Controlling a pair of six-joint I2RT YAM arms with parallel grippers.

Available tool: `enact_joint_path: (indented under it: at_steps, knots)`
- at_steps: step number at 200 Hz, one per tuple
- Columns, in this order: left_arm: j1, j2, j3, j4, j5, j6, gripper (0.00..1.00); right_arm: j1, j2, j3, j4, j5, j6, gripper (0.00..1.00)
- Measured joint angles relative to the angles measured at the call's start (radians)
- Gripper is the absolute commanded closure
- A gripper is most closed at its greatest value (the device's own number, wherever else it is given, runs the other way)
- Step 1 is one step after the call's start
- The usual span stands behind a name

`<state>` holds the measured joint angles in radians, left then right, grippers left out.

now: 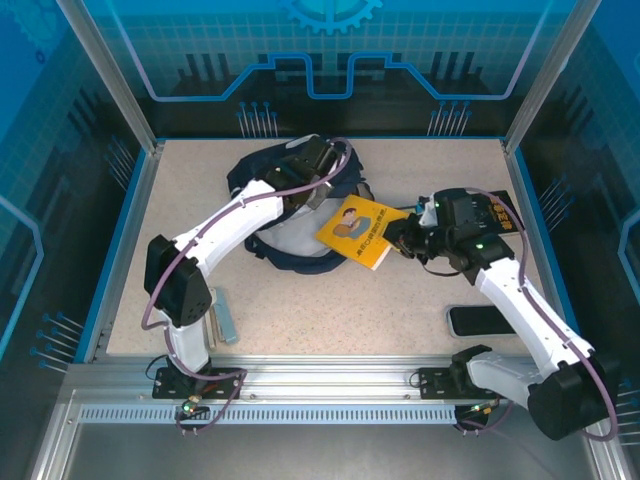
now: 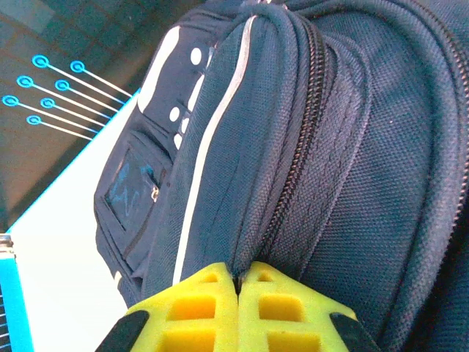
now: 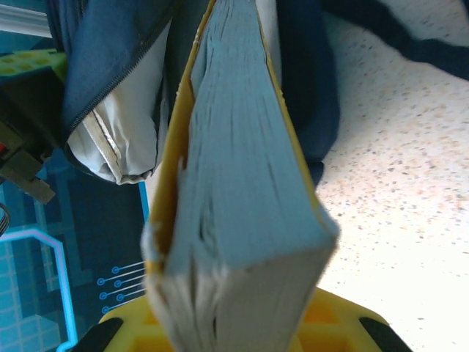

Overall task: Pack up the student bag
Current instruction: Open the student bag at the top-center of the table.

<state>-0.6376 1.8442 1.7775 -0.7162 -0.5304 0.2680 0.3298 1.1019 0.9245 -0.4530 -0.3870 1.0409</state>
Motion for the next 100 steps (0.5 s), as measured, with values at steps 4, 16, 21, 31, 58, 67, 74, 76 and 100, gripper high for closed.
enact_joint_path:
  at_steps: [4, 16, 21, 31, 58, 67, 74, 76, 100]
  knots:
    - [-0.005, -0.001, 0.000, 0.005, -0.005, -0.005, 1.00, 0.006, 0.008, -0.003, 0.014, -0.001, 0.003, 0.97]
    - [-0.016, -0.002, 0.000, 0.013, -0.013, -0.018, 1.00, 0.024, 0.037, -0.016, 0.063, 0.000, 0.033, 0.97]
    - [-0.020, -0.002, 0.000, 0.015, -0.014, -0.027, 1.00, 0.028, 0.049, -0.024, 0.088, -0.001, 0.048, 0.97]
    - [-0.026, -0.002, 0.000, 0.016, -0.015, -0.036, 1.00, 0.035, 0.074, -0.036, 0.136, 0.001, 0.076, 0.97]
    - [-0.035, -0.002, 0.000, 0.016, -0.014, -0.062, 1.00, 0.041, 0.138, -0.048, 0.264, 0.013, 0.151, 0.97]
    - [-0.037, -0.002, 0.000, 0.015, -0.014, -0.067, 1.00, 0.043, 0.156, -0.048, 0.312, 0.019, 0.177, 0.97]
    - [-0.039, -0.002, 0.000, 0.015, -0.014, -0.072, 1.00, 0.045, 0.167, -0.048, 0.350, 0.023, 0.195, 0.97]
    - [-0.039, -0.002, 0.000, 0.015, -0.014, -0.073, 1.00, 0.045, 0.169, -0.048, 0.358, 0.024, 0.199, 0.97]
    - [-0.042, -0.002, 0.000, 0.015, -0.014, -0.087, 1.00, 0.063, 0.207, -0.048, 0.455, 0.059, 0.240, 0.96]
